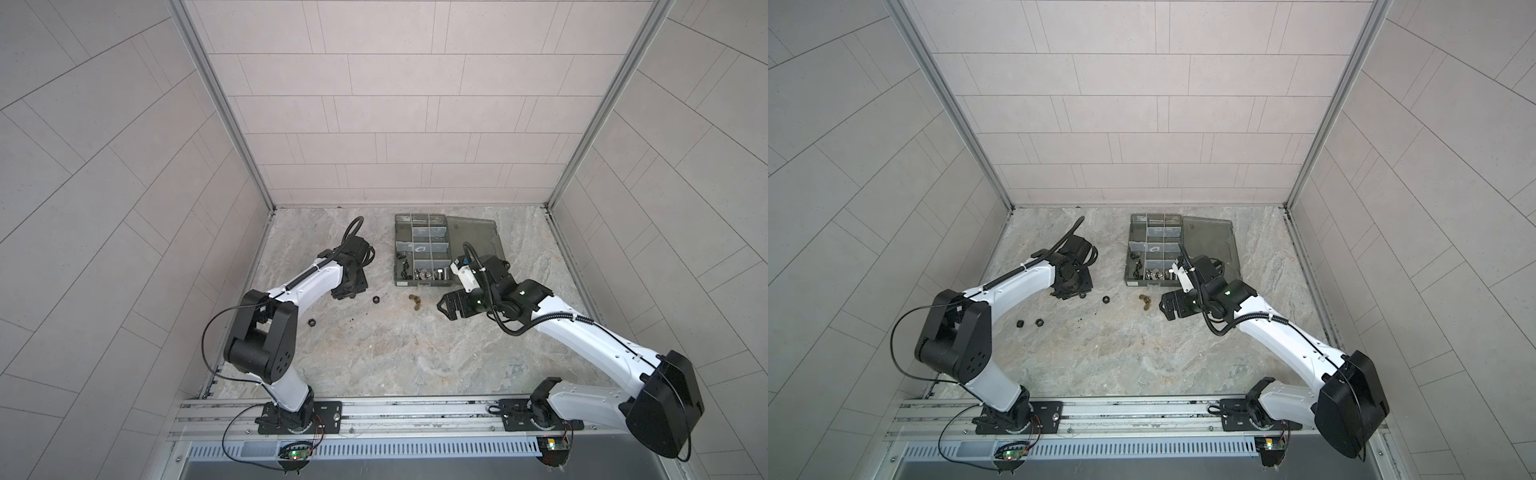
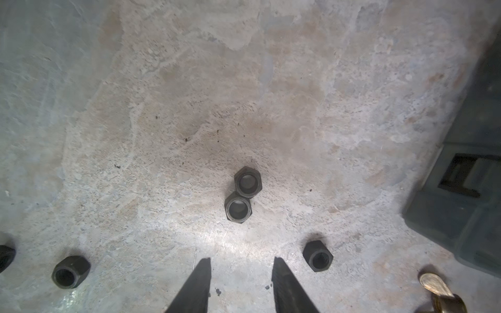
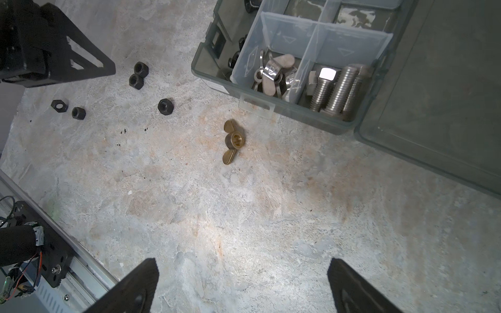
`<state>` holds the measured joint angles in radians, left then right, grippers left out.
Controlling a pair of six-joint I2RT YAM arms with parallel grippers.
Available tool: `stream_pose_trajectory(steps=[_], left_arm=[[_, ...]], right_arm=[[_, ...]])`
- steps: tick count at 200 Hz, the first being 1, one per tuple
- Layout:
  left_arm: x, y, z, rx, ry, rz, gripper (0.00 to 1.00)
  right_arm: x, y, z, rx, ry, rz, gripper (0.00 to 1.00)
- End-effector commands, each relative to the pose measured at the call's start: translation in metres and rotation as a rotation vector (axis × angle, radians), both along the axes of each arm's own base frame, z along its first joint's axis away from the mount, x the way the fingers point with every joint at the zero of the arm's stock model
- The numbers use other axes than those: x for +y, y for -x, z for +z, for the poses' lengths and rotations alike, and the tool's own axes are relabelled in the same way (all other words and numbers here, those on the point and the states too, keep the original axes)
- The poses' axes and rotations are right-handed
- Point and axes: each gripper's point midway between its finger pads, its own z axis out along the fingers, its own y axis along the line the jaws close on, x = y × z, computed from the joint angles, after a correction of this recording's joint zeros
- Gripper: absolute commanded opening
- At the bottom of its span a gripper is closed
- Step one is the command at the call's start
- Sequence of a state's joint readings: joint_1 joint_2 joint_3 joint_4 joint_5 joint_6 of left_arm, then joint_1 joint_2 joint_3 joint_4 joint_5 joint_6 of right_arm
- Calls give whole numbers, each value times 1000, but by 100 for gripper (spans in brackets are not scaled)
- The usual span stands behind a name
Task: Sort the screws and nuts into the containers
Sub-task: 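Withdraw the left gripper and move it over a black hex nut, then lower the left gripper onto the black hex nut and close on it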
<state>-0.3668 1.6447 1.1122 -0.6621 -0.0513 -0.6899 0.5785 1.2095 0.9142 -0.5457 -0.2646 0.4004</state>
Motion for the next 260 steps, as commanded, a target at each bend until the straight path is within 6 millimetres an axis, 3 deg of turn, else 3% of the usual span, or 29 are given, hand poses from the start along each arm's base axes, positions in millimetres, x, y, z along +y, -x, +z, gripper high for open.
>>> stream_pose_trajectory(steps=[1, 65, 96, 158, 223, 260], left_arm=[[-12, 0, -3, -15, 52, -30, 43], [-62, -1, -19, 12, 58, -136, 49], [-75, -3, -27, 31, 48, -162, 51], [-75, -1, -38, 56, 20, -167, 49], [-75, 0, -48, 82, 8, -168, 41], [-76, -1, -48, 85, 2, -173, 31]], right_arm=[[-1, -1, 9, -26, -2, -18, 99], [1, 0, 10, -19, 0, -10, 99], [-4, 2, 9, -23, 14, -15, 99], [-8, 4, 8, -26, 23, -15, 99], [-9, 6, 8, -28, 25, -13, 99], [-10, 4, 9, -32, 25, -14, 99]])
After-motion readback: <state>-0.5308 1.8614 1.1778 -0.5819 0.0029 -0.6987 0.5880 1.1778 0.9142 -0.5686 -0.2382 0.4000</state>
